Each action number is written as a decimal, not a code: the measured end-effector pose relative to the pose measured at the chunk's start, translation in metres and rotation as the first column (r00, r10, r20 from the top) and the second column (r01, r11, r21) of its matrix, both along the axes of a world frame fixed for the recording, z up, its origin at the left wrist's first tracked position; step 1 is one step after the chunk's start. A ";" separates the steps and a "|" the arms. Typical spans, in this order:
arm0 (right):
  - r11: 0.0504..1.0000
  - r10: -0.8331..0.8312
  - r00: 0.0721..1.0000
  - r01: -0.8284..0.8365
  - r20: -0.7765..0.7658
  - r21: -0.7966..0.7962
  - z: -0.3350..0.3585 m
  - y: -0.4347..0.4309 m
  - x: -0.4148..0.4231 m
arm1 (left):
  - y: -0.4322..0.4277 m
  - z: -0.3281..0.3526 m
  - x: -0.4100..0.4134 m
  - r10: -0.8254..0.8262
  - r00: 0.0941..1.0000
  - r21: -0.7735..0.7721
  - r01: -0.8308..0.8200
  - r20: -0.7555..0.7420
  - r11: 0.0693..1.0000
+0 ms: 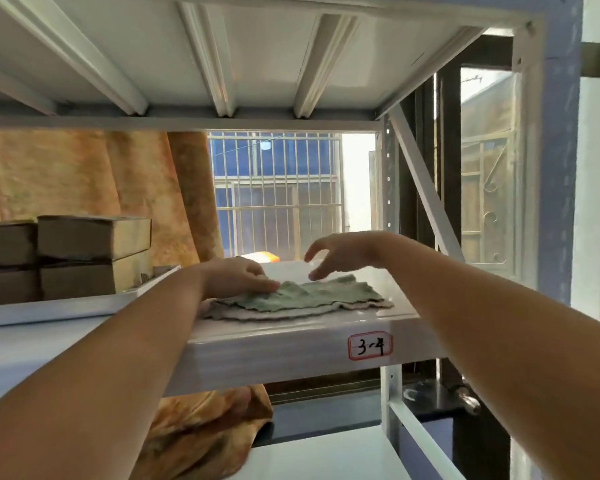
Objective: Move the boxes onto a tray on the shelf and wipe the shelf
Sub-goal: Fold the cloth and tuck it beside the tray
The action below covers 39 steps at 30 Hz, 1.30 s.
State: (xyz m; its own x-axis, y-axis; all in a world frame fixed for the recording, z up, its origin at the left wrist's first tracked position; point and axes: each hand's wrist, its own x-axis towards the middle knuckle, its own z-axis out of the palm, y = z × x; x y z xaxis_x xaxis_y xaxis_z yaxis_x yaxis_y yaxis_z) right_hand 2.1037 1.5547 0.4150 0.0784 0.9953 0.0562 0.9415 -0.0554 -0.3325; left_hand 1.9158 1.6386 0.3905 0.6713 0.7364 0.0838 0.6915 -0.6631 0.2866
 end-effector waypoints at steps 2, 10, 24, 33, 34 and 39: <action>0.982 -0.092 0.984 0.116 0.154 -0.151 0.005 -0.002 0.018 | 0.001 0.001 -0.001 0.018 1.000 0.005 -0.018 0.018 1.000; 0.969 -0.212 0.977 0.211 0.004 -0.127 0.000 0.001 0.033 | 0.013 0.000 -0.002 0.061 0.988 -0.014 -0.059 0.145 0.998; 0.575 -0.284 0.855 0.514 -0.434 0.636 0.001 0.047 0.026 | 0.025 0.000 -0.004 0.163 0.890 0.058 -0.207 0.426 0.977; 0.605 -0.143 0.946 0.316 -0.291 0.731 -0.005 0.074 -0.007 | 0.026 0.006 0.006 0.245 0.570 -0.248 -0.074 0.784 0.966; 0.639 -0.081 0.959 0.260 -0.273 0.724 -0.007 0.075 -0.008 | 0.026 0.007 0.008 0.257 0.526 -0.263 -0.064 0.811 0.963; 0.712 0.147 0.931 0.135 -0.334 0.689 -0.010 0.074 -0.020 | 0.024 0.007 0.014 0.290 0.418 -0.309 -0.024 0.861 0.951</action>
State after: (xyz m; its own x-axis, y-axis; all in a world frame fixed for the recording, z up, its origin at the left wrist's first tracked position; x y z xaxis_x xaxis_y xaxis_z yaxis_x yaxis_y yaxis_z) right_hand 2.0833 1.6282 0.4053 0.2261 0.6817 0.6958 0.7566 0.3269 -0.5662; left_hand 1.9300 1.6631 0.3972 0.1862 0.9042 0.3845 0.0446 -0.3987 0.9160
